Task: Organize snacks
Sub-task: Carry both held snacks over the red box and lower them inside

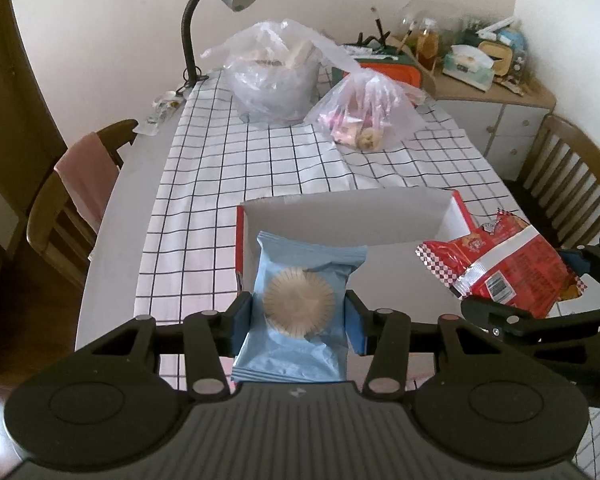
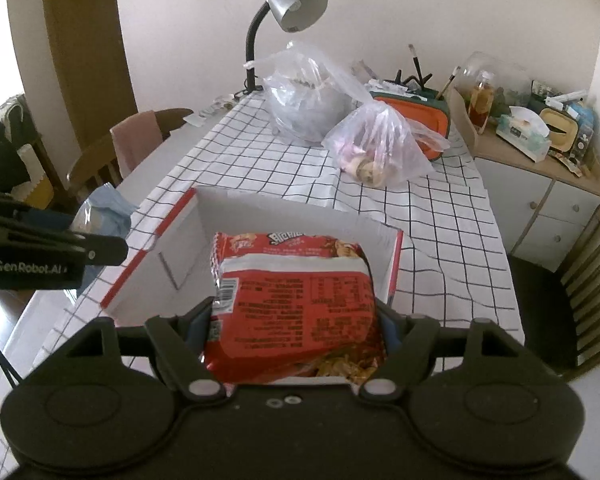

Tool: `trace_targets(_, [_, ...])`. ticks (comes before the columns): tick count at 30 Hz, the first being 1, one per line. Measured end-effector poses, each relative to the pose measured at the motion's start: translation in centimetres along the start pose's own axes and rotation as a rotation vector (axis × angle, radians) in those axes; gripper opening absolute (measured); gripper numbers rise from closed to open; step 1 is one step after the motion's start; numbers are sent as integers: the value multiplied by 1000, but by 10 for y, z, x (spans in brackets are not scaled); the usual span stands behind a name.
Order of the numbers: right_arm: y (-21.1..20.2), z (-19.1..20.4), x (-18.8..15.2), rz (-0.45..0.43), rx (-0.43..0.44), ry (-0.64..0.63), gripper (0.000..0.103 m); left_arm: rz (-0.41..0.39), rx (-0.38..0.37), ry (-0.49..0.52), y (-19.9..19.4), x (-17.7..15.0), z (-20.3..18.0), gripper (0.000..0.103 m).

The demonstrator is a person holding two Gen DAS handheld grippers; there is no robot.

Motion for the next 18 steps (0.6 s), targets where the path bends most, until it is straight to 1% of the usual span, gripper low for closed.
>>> trace_targets(3, [18,-1,9,14,-5,-12,77,38,-7,-14,20,11,4,47])
trace_targets(8, [51,0,17,55,6,-26,77,96,9,-26,53,21,11,47])
trace_targets(14, [94,9,14,115,19,-63,77,159,55,-18,95,24,15,47])
trace_targets(18, [118,19,6,153,22,-113,77,218,76,-12,120,21,19,47])
Point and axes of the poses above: each gripper's, at about its wrist camera, not at the fingertips, and y roughly the way its jaws point, z to its left, x to its top, the point moved 4 cm from there along y, roughly the way its jaws point, and after that the axes turned 10 degrees about -x, right-handed, at the moved point
